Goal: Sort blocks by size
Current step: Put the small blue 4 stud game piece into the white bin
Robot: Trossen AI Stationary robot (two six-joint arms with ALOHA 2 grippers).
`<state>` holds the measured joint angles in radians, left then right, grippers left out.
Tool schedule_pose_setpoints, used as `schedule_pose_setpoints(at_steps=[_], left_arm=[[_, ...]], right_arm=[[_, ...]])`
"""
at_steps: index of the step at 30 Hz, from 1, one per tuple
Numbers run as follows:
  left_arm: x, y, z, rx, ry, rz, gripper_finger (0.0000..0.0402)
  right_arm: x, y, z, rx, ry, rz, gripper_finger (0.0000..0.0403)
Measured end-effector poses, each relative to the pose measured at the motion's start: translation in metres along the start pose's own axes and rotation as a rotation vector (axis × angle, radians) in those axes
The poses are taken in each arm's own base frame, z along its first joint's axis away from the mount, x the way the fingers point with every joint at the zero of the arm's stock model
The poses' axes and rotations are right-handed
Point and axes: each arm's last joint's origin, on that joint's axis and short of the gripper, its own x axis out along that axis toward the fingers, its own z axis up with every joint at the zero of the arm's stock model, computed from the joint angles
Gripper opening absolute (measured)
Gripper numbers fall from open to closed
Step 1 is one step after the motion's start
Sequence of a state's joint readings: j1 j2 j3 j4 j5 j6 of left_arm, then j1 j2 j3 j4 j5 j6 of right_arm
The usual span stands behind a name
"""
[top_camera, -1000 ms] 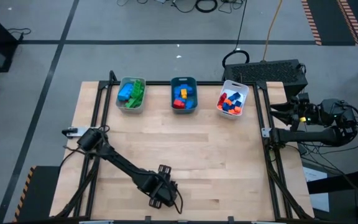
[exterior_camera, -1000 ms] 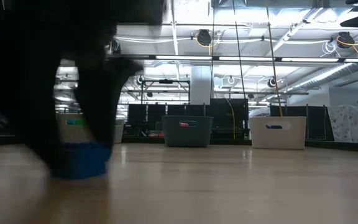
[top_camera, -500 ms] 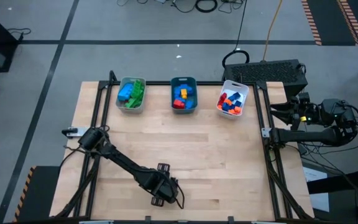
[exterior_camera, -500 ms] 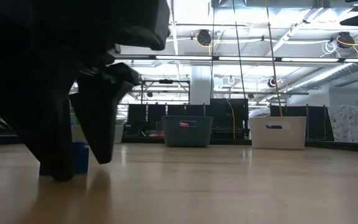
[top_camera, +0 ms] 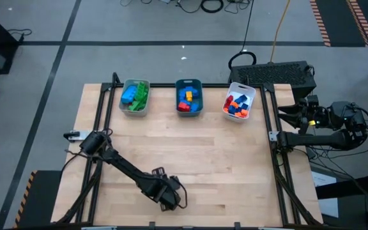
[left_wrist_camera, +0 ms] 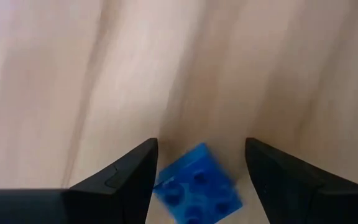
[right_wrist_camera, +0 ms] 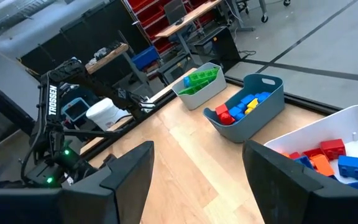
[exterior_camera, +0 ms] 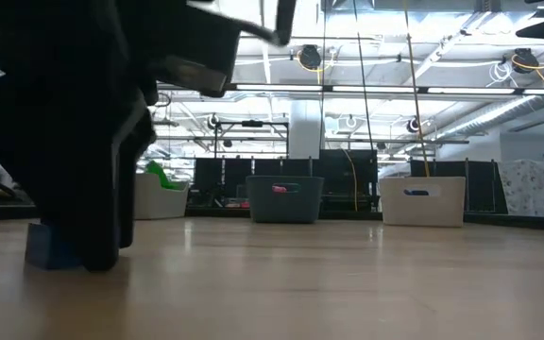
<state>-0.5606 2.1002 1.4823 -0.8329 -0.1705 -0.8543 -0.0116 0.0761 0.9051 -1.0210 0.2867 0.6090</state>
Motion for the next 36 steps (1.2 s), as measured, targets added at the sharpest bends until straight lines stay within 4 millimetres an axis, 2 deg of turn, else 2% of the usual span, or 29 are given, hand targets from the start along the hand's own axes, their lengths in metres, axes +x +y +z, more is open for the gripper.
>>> schedule_pose_setpoints(at_steps=[4,10,15,19,26,36], left_arm=[[-0.005,0.008,-0.005,-0.07,0.041,0.065,0.0241],[-0.018,0.007,-0.006,-0.006,0.024,0.028,0.0242],[-0.035,0.02,-0.006,-0.145,0.031,0.095,0.0241],[-0.041,0.027,-0.01,-0.185,0.037,0.155,0.0241],[-0.042,0.024,-0.011,-0.223,0.098,0.084,0.0241],[-0.037,0.014,-0.016,-0.178,0.036,0.056,0.0242]], right_arm=[[0.0,0.0,0.0,-0.004,0.0,0.0,0.0238],[0.0,0.0,0.0,-0.004,0.0,0.0,0.0238],[0.0,0.0,0.0,-0.002,0.001,0.0,0.0238],[0.0,0.0,0.0,-0.001,0.001,0.0,0.0238],[0.0,0.0,0.0,-0.006,0.001,-0.001,0.0238],[0.0,0.0,0.0,-0.027,0.001,0.0,0.0238]])
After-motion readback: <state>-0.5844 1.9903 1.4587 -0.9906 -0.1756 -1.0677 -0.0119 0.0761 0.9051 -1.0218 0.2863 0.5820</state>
